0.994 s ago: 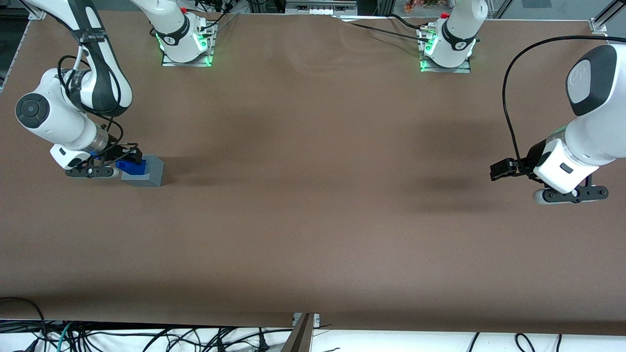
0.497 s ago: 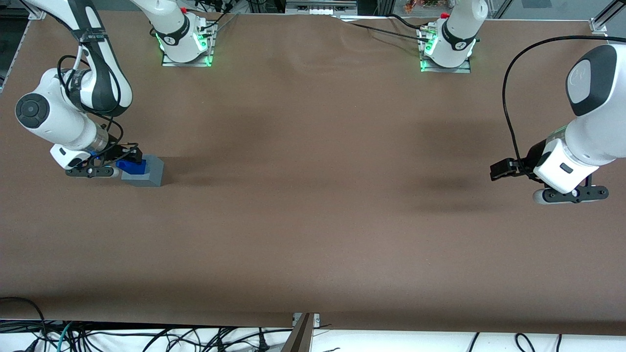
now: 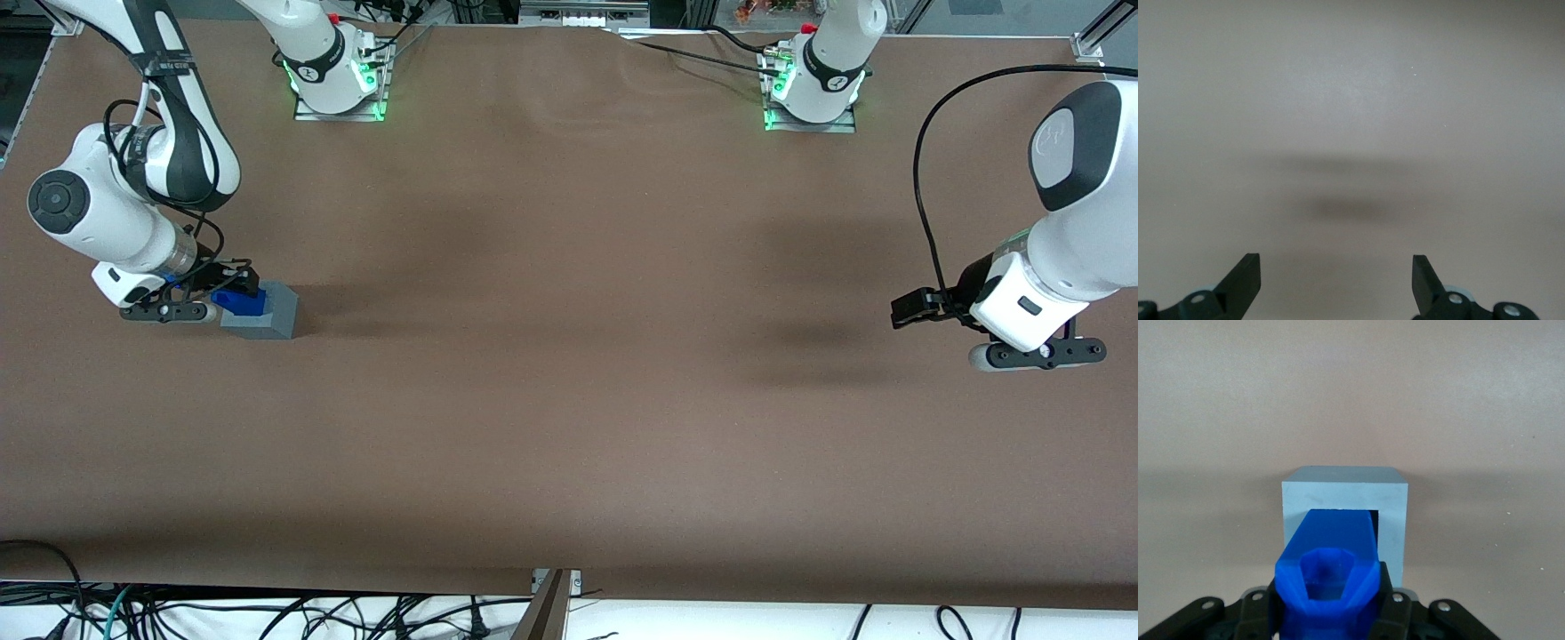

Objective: Insert blue part into gray base with right arm
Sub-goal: 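Lower the blue block into the gray base's hole, pressing down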

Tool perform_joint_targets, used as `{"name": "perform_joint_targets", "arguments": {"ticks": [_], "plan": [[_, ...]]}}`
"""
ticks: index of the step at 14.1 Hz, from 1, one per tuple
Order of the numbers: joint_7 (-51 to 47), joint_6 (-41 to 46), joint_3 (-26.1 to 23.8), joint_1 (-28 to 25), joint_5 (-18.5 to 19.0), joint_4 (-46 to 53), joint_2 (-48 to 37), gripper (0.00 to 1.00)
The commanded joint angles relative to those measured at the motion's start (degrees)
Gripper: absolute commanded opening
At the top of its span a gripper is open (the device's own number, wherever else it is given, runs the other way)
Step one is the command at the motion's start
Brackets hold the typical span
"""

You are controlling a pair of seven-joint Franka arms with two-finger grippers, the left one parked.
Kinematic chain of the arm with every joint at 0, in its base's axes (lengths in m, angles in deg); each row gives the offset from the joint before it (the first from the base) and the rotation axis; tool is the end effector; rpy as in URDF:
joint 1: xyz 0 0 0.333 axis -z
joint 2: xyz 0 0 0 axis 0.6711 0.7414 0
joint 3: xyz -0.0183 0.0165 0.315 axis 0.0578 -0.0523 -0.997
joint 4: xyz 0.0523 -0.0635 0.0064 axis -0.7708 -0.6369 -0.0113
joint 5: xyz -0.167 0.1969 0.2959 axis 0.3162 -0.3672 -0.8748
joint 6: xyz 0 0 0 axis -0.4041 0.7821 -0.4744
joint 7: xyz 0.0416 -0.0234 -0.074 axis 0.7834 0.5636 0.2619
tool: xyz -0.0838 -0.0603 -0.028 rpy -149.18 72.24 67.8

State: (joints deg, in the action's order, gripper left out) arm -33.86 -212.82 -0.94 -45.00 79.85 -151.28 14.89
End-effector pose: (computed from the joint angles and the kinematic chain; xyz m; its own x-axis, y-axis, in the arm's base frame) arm 0.5397 -0.0426 0.2922 0.9981 0.0111 -0.0611 0.0125 -0.9997 0.0215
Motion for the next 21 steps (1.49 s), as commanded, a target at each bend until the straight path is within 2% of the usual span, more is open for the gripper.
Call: {"name": "perform_joint_targets", "arguments": {"ticks": [1, 21], "plan": [[1.16, -0.18, -0.25, 0.30, -1.00, -1.94, -0.58, 0.22], [2.22, -1.06, -0.08, 0.30, -0.91, -1.94, -0.49, 0.22]]}}
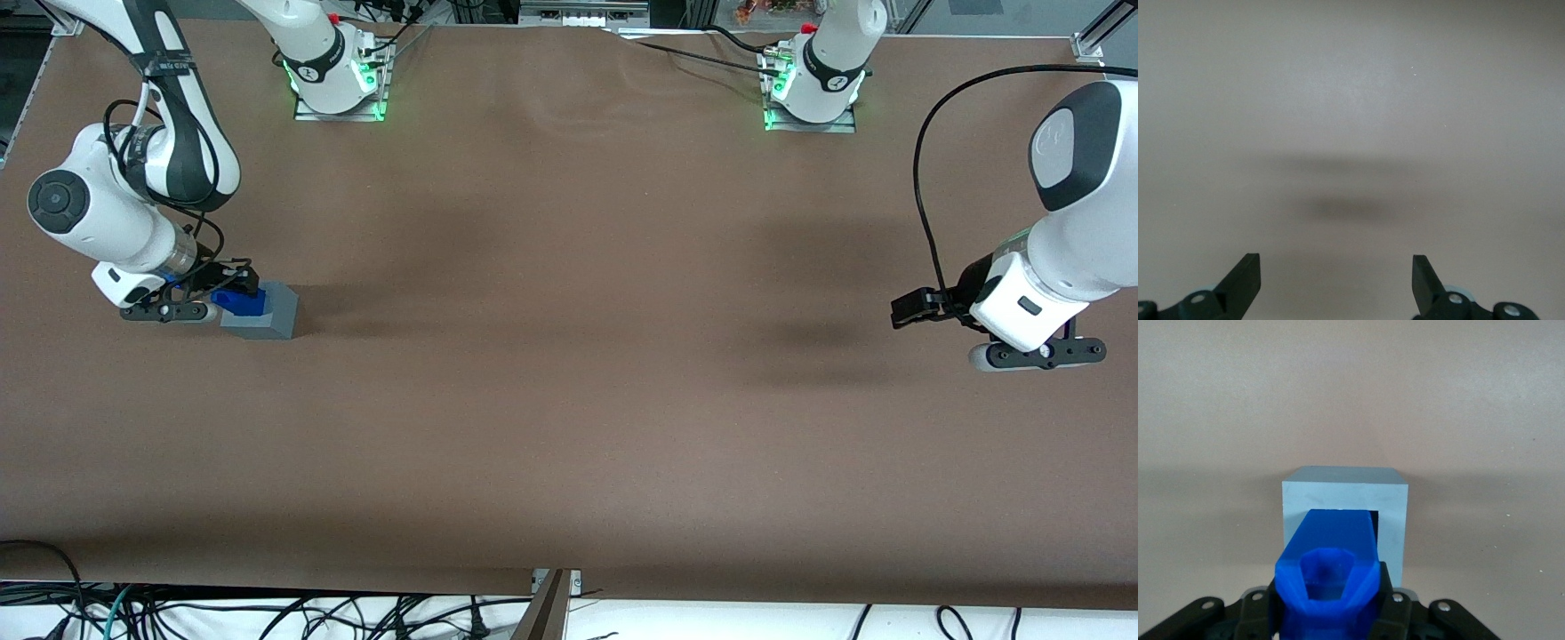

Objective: Insert blue part into gray base with right arm
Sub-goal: 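Lower the blue block into the gray base's hole, pressing down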

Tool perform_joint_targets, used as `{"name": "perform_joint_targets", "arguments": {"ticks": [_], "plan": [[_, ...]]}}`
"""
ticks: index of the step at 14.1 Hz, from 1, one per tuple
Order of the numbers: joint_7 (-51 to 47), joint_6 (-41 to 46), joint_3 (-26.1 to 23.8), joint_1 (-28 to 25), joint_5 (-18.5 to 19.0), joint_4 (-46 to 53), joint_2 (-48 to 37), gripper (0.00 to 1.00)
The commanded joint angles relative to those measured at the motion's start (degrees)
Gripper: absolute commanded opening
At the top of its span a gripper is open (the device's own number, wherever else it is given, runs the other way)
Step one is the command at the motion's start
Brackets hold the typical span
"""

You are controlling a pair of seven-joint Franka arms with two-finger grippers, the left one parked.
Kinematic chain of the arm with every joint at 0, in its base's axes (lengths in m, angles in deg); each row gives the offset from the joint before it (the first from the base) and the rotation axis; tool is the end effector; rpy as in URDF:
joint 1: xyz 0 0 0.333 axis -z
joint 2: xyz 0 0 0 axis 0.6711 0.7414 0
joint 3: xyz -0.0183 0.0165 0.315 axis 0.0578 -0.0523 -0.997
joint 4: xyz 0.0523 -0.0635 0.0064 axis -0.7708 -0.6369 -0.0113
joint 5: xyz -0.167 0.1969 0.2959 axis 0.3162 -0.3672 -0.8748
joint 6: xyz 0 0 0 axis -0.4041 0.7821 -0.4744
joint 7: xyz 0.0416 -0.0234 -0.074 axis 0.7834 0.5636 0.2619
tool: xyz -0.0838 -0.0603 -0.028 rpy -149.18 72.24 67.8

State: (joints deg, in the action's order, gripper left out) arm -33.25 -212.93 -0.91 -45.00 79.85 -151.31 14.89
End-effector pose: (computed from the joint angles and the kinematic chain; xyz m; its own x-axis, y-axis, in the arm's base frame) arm 0.5397 -0.0429 0.2922 0.9980 0.0213 -0.0600 0.0226 -0.9995 0.0211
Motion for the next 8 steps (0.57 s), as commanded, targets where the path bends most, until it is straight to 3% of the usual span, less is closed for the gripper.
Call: {"name": "perform_joint_targets", "arguments": {"ticks": [1, 8], "plan": [[1.61, -1.04, -0.02, 0.30, -0.91, -1.92, -0.49, 0.22], [1.78, -1.04, 0.07, 0.30, -0.82, -1.92, -0.40, 0.22]]}}
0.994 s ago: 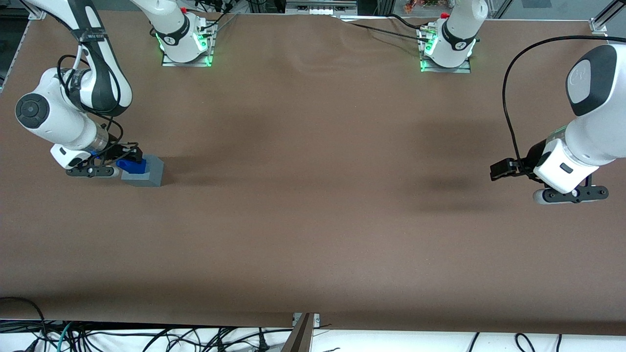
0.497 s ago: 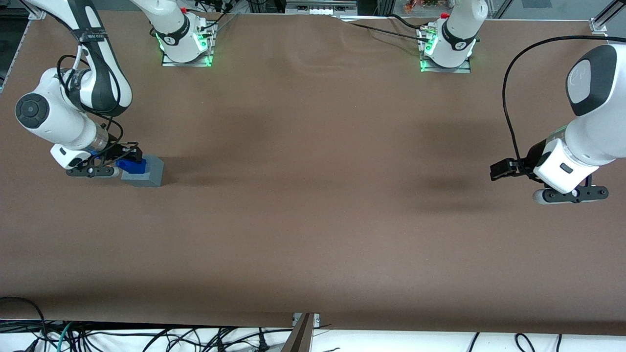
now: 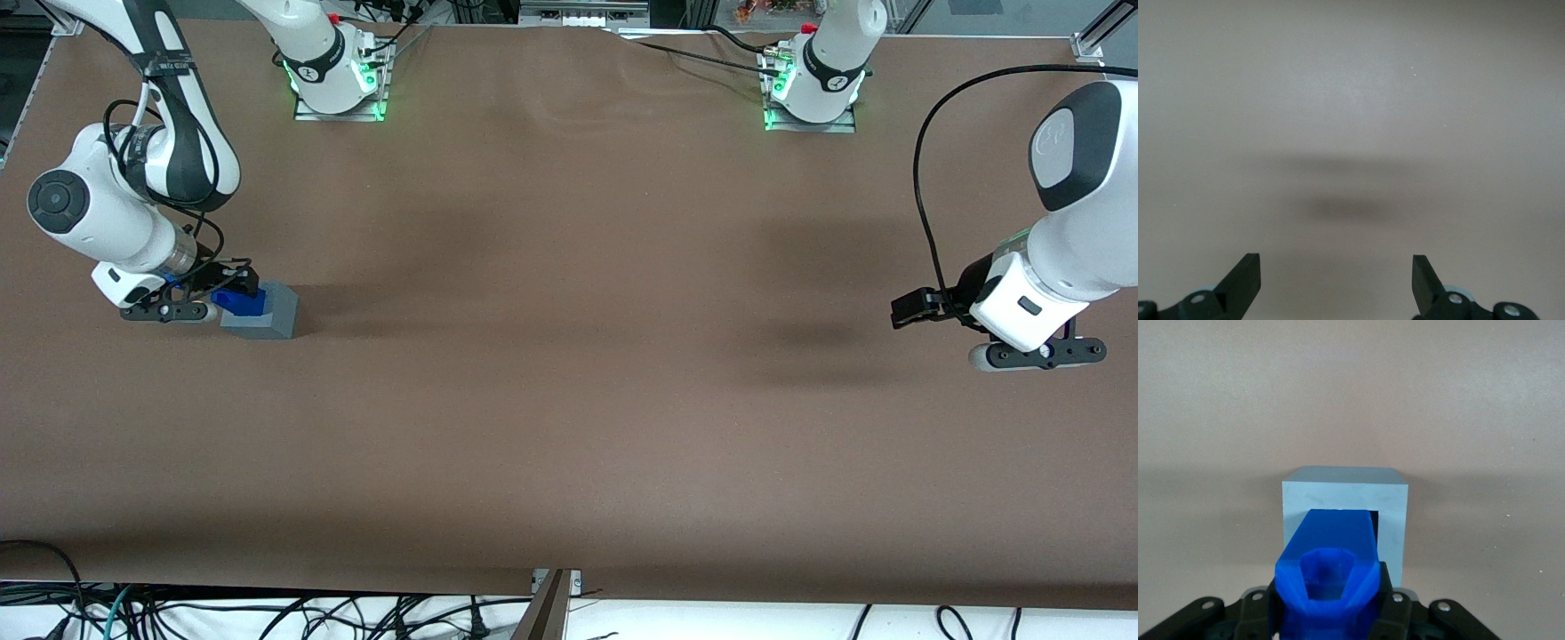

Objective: Insert blue part into gray base with right arm
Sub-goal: 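Lower the blue block into the gray base's hole, pressing down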

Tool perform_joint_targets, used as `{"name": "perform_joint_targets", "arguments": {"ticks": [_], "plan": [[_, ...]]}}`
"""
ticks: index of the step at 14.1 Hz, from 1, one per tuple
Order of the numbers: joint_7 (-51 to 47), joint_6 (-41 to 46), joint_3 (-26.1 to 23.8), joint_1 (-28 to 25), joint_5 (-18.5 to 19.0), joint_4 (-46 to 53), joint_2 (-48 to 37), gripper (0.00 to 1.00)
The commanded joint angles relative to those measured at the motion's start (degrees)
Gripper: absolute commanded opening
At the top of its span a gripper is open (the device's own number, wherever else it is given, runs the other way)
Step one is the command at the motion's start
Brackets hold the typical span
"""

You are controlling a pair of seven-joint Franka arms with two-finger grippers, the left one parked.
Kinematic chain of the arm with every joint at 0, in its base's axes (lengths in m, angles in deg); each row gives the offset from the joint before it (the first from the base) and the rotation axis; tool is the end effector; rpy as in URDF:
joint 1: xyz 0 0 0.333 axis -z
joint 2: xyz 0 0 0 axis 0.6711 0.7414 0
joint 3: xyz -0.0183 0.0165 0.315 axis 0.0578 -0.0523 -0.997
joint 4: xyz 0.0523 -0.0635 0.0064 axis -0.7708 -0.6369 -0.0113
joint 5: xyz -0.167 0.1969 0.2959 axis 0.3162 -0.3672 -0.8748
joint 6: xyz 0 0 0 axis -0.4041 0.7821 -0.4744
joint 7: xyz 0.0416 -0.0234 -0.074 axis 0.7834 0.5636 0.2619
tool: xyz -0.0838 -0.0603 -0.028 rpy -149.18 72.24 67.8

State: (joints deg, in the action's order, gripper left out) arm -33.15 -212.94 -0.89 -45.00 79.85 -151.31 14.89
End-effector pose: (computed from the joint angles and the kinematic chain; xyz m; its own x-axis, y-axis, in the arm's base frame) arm 0.5397 -0.0431 0.2922 0.9980 0.0227 -0.0598 0.0240 -0.9995 0.0210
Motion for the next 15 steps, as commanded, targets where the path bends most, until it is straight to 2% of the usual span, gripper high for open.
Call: {"name": "perform_joint_targets", "arguments": {"ticks": [1, 15], "plan": [[1.77, -0.94, 0.06, 0.30, -0.82, -1.91, -0.49, 0.22], [1.86, -2.09, 0.06, 0.30, -0.21, -1.83, -0.40, 0.22]]}}
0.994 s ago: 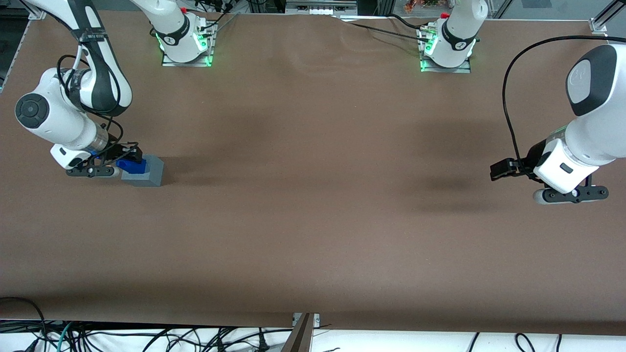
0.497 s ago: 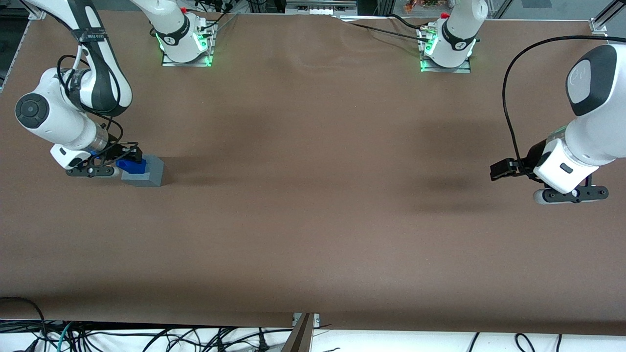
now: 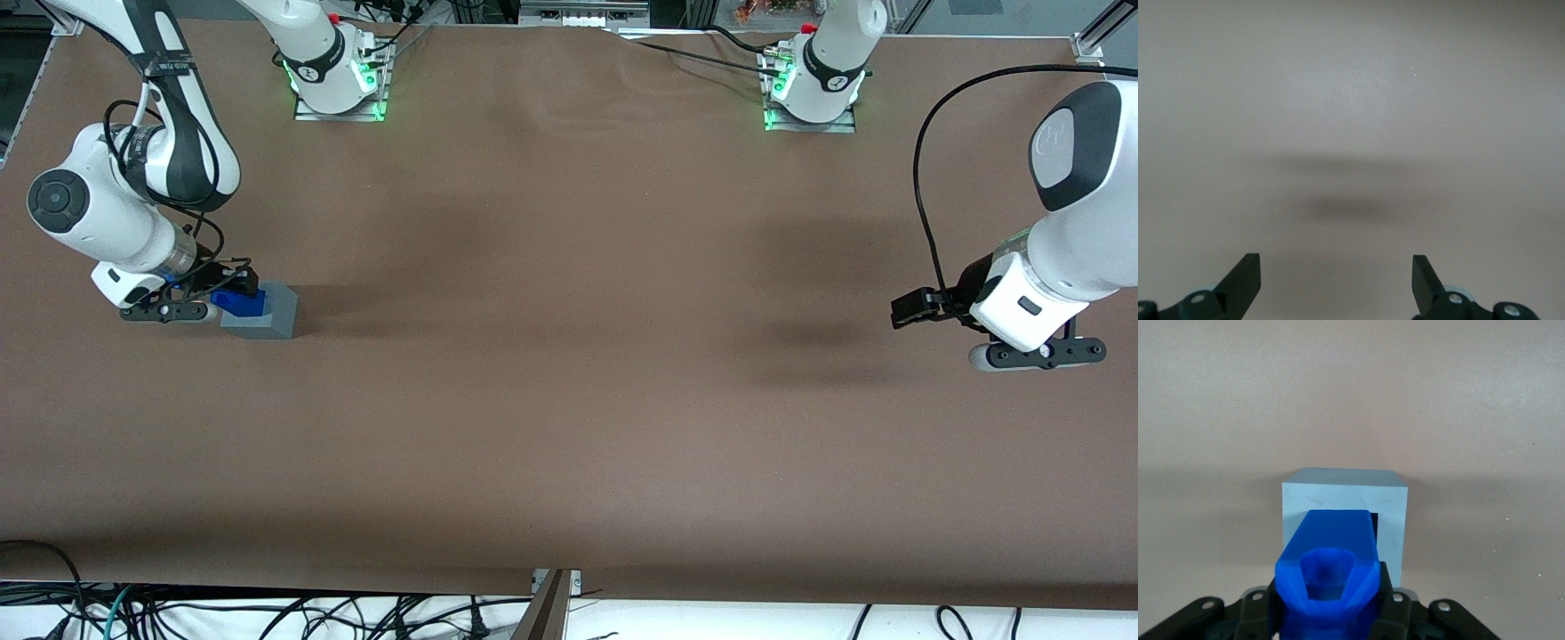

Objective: Insert blue part into gray base with right arm
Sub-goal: 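Lower the blue block into the gray base's hole, pressing down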

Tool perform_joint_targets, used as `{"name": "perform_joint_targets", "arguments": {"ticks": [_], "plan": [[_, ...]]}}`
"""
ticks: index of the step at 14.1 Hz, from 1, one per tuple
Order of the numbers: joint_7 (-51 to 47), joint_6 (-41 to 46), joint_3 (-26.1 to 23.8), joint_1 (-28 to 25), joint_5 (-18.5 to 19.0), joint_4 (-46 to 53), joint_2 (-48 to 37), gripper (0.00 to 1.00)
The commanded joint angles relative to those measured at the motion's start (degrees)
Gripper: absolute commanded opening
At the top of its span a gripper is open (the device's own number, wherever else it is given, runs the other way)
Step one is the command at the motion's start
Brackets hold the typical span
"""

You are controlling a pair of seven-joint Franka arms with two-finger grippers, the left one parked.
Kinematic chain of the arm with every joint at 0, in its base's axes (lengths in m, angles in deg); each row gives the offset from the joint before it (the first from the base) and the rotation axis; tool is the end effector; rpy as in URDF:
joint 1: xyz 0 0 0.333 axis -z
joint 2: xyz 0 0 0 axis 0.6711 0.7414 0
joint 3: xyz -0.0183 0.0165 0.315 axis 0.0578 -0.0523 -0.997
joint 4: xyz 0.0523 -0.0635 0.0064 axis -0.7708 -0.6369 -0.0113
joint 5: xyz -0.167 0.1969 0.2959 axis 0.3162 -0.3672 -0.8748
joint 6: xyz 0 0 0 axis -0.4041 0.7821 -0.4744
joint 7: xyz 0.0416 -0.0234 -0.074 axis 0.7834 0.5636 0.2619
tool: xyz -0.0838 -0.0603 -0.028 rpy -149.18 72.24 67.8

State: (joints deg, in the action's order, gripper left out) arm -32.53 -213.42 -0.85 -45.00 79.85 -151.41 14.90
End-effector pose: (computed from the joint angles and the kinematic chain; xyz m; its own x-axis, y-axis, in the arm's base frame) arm 0.5400 -0.0435 0.2921 0.9980 0.0330 -0.0537 0.0341 -0.9992 0.0212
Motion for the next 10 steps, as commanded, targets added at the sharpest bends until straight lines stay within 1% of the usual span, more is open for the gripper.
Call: {"name": "perform_joint_targets", "arguments": {"ticks": [1, 10], "plan": [[1.15, -1.60, 0.01, 0.30, -0.21, -1.73, -0.41, 0.22], [1.15, -0.81, 0.19, 0.39, -0.21, -2.16, -0.58, 0.22]]}}
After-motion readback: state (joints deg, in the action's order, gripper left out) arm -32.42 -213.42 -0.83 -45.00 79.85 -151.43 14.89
